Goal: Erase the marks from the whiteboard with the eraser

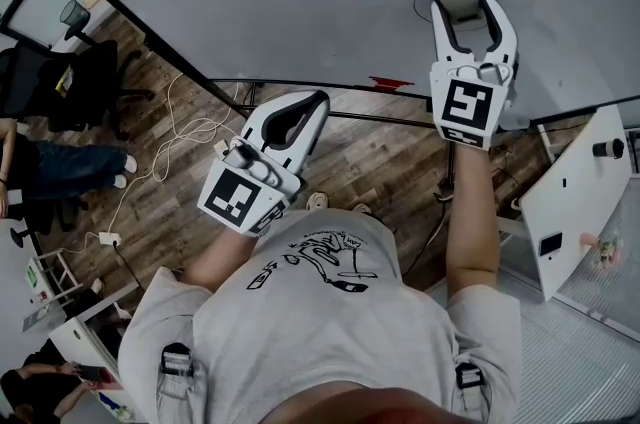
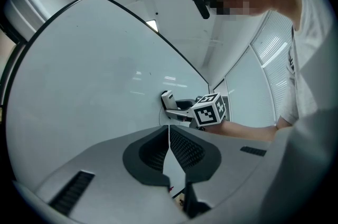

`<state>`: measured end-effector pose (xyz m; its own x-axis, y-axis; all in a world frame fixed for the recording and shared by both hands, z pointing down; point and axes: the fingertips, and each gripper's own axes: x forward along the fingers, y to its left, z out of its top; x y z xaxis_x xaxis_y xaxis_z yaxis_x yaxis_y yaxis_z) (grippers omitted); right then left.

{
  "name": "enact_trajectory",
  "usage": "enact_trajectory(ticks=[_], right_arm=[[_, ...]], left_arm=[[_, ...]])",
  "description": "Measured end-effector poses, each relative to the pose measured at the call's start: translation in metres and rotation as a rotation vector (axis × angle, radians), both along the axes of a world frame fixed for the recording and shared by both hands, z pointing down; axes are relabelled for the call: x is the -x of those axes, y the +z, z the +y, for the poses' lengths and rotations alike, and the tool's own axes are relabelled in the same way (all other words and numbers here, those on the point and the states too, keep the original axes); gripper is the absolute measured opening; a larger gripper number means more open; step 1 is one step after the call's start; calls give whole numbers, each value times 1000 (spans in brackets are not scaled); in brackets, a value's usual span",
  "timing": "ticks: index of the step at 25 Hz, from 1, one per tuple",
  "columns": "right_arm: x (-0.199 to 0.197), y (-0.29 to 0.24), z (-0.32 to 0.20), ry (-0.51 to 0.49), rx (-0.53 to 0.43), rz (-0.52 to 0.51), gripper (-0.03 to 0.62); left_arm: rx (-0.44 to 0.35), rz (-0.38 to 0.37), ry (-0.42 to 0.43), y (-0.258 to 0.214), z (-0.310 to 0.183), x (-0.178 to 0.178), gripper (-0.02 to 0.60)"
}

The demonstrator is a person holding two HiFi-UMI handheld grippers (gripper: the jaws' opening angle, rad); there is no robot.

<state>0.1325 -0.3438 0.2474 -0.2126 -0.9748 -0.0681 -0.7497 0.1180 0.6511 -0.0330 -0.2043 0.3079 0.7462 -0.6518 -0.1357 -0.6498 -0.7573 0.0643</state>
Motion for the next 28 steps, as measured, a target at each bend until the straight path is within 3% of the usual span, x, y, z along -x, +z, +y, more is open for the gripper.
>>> enact_trajectory(ticks=[13, 21, 28], right_arm=[[43, 51, -1, -37, 39, 150, 258], [73, 100, -6, -52, 67, 344, 258], [71, 95, -4, -78, 89, 317, 258]], left_arm=[[-1, 1, -25, -1, 4, 3, 26], [-2, 5, -31, -2, 7, 4, 26], [1, 6, -45, -3, 11, 5, 26]])
